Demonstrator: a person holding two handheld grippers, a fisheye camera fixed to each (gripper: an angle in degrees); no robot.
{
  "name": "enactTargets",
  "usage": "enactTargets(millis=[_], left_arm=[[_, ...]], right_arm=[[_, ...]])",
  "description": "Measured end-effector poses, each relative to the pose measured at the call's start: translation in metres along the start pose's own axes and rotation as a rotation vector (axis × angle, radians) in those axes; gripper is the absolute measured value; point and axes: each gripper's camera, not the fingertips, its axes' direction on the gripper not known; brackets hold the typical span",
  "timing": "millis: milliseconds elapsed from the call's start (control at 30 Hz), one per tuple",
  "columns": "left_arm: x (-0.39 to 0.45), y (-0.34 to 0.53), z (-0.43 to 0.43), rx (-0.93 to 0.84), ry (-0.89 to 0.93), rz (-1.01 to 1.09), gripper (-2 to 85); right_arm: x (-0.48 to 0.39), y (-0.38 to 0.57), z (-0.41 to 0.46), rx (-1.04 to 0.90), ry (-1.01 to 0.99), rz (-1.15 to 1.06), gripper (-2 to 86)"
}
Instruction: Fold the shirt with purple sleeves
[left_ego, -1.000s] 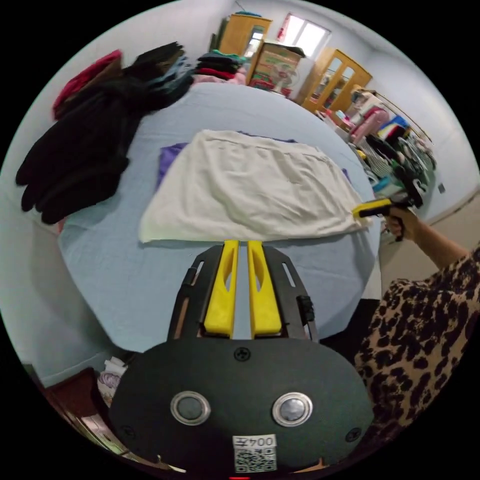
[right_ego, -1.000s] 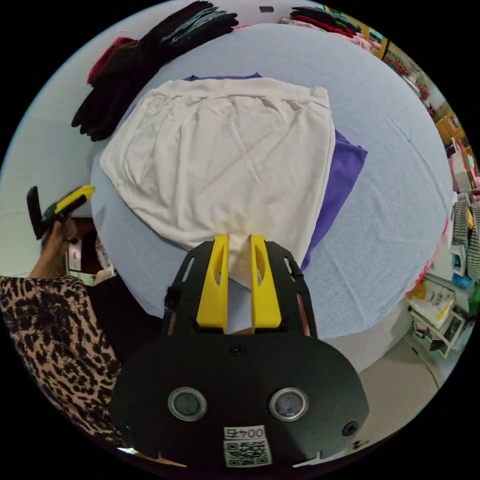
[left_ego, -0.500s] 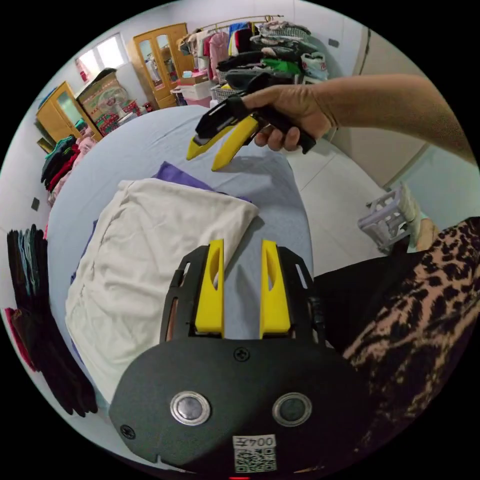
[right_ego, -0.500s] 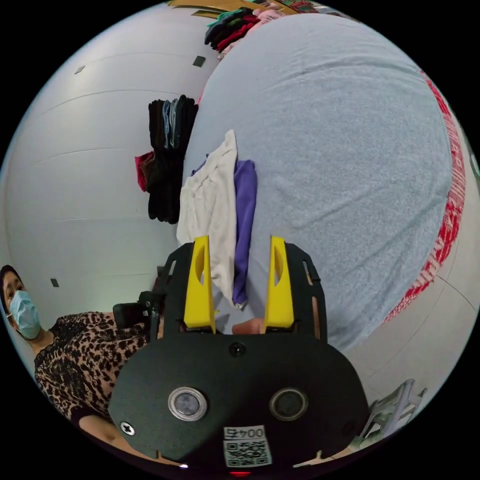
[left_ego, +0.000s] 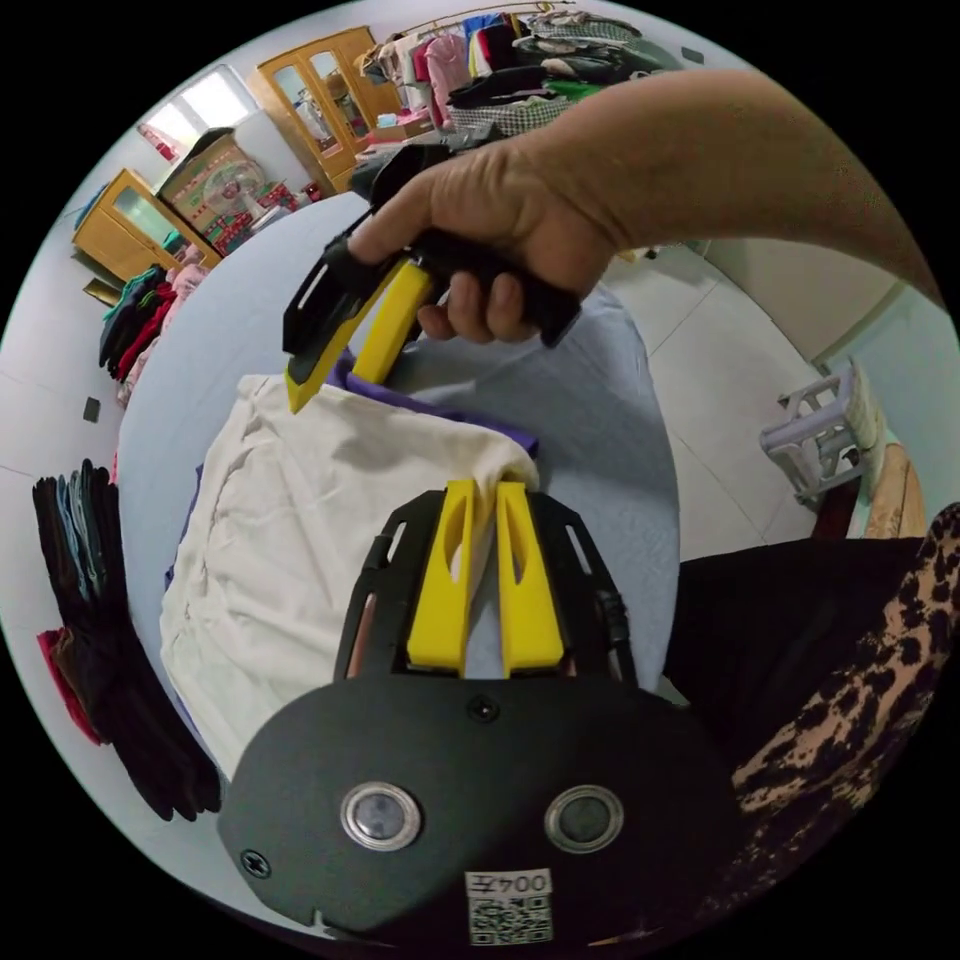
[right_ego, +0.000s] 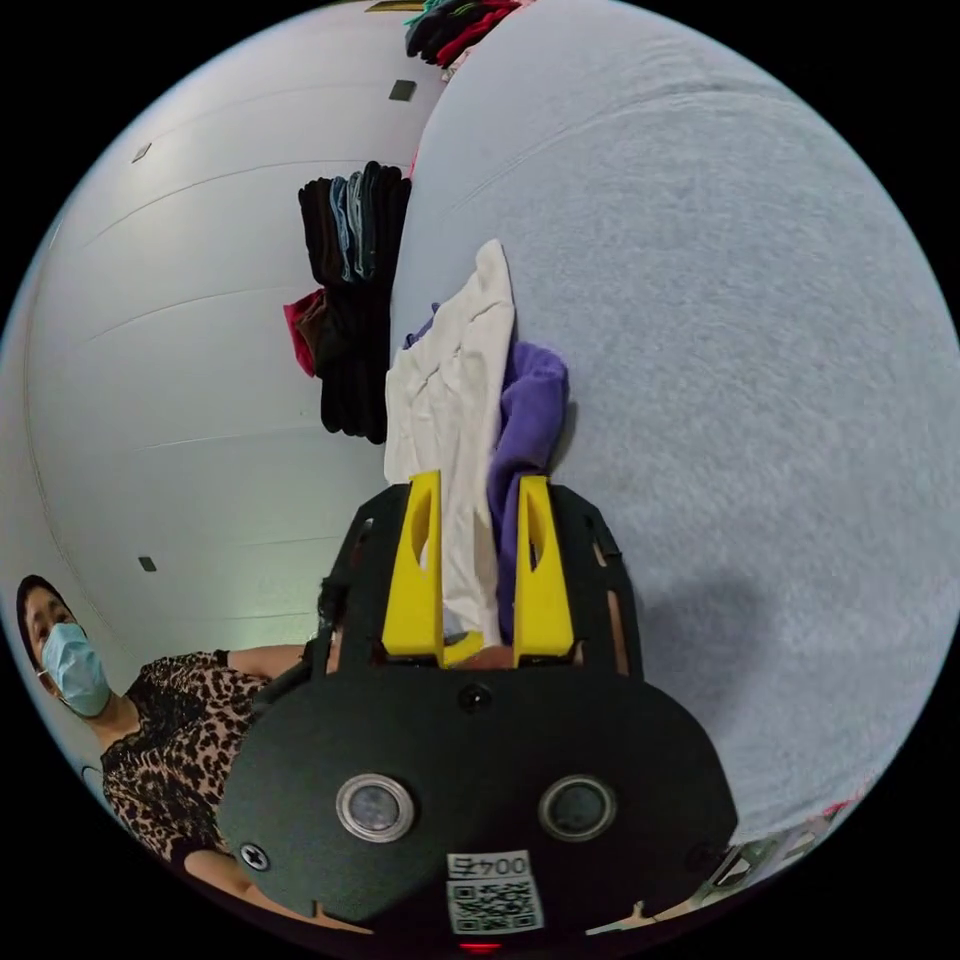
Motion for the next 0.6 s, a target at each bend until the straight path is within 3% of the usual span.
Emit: enactTargets(millis=[200, 600], left_arm=[[-0.035, 0.015, -0.019, 0.053, 0.065, -0.107, 2.3], [-0.11, 0.05, -0.072, 0.199, 0.475, -0.211, 1.7]], right_arm=[[0.01, -0.009, 0.001, 0.047, -0.049, 0.043, 4.8], [0.007, 0.082, -0.079, 0.16, -0.031, 0.129, 4.2]])
